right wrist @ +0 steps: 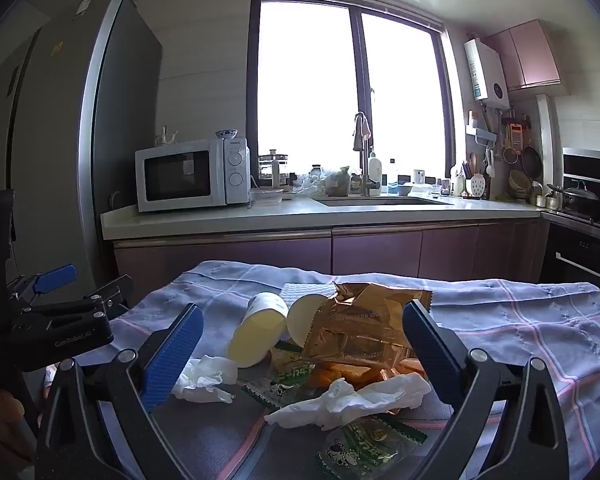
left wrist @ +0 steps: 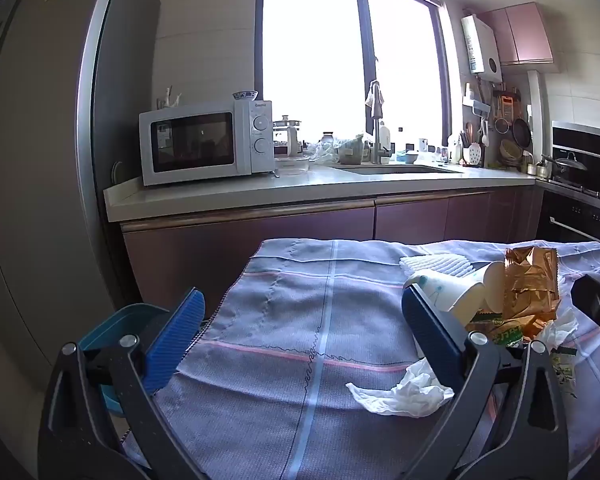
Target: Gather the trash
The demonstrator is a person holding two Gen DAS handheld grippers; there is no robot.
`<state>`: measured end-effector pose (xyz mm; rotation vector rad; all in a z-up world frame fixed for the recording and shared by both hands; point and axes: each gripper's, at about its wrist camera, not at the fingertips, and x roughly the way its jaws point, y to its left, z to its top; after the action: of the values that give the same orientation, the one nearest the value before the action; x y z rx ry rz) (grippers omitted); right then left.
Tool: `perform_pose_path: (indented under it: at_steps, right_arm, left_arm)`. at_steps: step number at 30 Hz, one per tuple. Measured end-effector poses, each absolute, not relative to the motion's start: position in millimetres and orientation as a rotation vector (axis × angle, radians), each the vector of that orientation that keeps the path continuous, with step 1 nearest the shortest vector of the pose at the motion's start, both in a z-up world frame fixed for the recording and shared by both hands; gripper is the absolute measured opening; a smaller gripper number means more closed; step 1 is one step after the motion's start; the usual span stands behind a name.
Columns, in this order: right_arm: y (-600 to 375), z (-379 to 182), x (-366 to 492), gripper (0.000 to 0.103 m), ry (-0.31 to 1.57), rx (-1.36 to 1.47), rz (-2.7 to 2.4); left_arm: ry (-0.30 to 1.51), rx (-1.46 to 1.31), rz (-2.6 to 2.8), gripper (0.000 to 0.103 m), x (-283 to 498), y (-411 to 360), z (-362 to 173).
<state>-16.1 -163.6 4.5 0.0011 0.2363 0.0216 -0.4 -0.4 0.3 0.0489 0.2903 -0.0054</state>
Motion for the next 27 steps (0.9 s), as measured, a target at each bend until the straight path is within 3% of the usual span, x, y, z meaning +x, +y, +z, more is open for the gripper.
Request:
perform_pose_path:
  at_steps: [27]
  right_arm:
    - [-157, 6, -19, 0.096, 0.220, 0.002, 0.022]
  left_arm:
    - [0.251, 0.008, -0.033, 0.097, -20, 7, 7]
